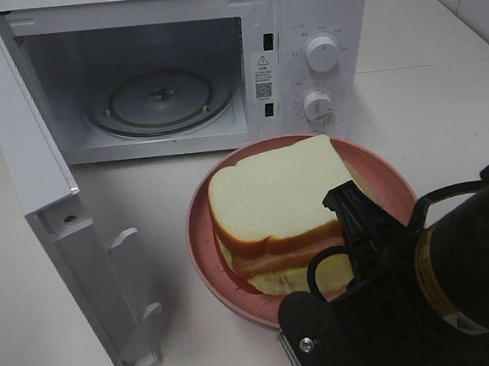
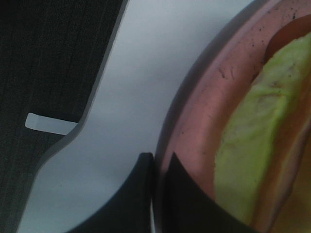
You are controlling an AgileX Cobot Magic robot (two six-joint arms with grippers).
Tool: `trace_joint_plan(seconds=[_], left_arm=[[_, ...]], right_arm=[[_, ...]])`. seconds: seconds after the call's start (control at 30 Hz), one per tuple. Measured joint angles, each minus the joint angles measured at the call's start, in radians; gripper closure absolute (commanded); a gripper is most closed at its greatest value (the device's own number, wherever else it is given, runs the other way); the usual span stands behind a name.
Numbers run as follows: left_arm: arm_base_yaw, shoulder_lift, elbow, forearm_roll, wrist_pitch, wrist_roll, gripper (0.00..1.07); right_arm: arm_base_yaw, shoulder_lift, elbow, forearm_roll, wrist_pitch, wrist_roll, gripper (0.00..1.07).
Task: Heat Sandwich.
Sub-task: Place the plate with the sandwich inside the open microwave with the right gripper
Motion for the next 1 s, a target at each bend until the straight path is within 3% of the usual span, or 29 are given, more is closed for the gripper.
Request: trace_joint_plan(seconds=[0.63,1.0], left_arm=[[0.000,0.000,0.000,0.000,0.000,0.000,0.09],[0.000,0.000,0.000,0.000,0.000,0.000,0.09]], right_arm=[[-0.010,0.000,0.000,0.025,-0.022,-0.048,1.07],[-0.239,0.000,0.000,0.125,-0.111,-0.453,1.07]])
